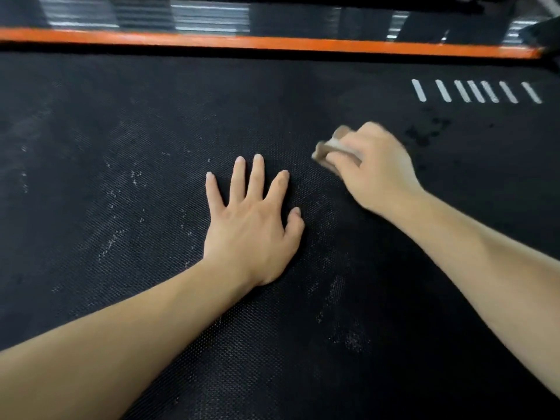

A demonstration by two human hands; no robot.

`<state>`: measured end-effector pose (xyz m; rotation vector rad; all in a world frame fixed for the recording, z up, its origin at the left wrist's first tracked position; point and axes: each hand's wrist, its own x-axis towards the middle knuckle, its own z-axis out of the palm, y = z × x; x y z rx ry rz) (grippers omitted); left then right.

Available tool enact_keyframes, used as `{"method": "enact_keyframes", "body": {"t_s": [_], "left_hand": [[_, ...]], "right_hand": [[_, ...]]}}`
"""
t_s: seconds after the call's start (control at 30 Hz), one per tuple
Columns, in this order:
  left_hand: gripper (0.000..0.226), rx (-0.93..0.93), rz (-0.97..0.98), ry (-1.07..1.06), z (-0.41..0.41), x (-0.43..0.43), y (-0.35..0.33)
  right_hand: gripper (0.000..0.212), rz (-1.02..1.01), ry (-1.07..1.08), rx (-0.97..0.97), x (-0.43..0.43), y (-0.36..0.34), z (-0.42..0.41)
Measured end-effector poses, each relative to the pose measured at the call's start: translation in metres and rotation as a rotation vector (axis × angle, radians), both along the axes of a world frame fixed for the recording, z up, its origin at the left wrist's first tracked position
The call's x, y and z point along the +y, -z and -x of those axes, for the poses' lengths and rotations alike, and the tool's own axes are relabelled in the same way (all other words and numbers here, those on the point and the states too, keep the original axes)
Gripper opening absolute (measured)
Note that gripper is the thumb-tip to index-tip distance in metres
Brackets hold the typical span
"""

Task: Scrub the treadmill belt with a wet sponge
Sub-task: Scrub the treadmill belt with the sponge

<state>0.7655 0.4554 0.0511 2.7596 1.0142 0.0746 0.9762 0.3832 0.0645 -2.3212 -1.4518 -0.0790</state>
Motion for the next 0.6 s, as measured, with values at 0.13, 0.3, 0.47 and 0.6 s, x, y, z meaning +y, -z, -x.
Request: {"method": "enact_keyframes", "body": {"t_s": [0.13,0.3,0.47,0.6], "left_hand": [[0.067,0.003,0.005,0.016,-0.001,0.001,0.000],[0.067,-0.013,-0.001,0.015,0.001,0.001,0.000],[0.067,-0.017,0.007,0.024,0.000,0.001,0.000],[0.068,-0.012,0.004,0.024,0.000,0.001,0.000]], "right_hand": [[0.026,-0.003,0.067,0.034,0.014,-0.009,-0.034],[0.035,0.015,0.047,-0.138,0.036,-0.004,-0.029],[0.035,0.016,0.158,-0.096,0.050,-0.011,-0.060],[0.033,0.017,0.216,-0.097,0.072,-0.009,-0.064]]}}
